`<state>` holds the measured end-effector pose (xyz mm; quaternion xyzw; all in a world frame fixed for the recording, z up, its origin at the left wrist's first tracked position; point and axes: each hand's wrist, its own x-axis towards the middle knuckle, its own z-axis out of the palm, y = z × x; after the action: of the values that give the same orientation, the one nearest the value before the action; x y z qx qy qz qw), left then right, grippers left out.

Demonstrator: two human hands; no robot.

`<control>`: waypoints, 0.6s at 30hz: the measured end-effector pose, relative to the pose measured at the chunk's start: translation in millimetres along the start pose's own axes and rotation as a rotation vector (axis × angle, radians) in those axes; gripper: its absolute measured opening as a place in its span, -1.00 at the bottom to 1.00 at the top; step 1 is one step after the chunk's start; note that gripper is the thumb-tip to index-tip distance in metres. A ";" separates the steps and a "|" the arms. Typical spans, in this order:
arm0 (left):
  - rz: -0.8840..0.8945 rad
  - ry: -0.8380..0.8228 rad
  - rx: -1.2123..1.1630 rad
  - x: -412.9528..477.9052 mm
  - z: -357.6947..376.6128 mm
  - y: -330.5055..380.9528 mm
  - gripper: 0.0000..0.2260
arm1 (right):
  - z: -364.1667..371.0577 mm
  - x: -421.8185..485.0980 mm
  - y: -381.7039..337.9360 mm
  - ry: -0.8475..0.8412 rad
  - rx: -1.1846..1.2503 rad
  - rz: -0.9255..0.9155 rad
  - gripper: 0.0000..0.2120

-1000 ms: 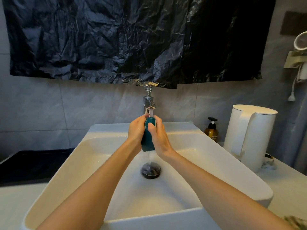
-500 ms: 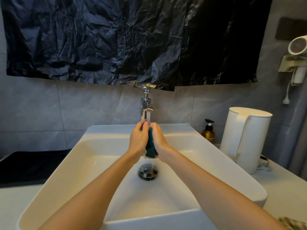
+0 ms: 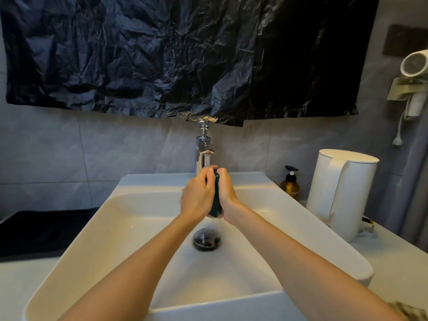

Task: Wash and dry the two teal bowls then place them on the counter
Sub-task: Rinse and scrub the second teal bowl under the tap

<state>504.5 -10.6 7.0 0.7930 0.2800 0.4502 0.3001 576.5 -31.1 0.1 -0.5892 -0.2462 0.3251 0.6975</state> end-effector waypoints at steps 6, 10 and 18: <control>0.025 -0.029 -0.150 -5.3 -2.0 -4.0 -0.68 | 2.3 -1.4 -3.9 0.031 -0.119 -0.092 -0.57; 0.029 -0.161 -0.283 -9.7 3.3 -0.4 -0.64 | -6.7 -2.8 -7.2 0.064 0.016 0.058 -0.54; -0.534 -0.138 -0.646 13.1 -17.7 12.1 -0.76 | 4.4 -17.7 3.1 -0.069 -0.261 -0.446 -0.55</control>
<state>496.8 -5.3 30.3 0.5859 0.2996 0.3672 0.6574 561.0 -41.0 -1.4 -0.5940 -0.4335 0.1484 0.6612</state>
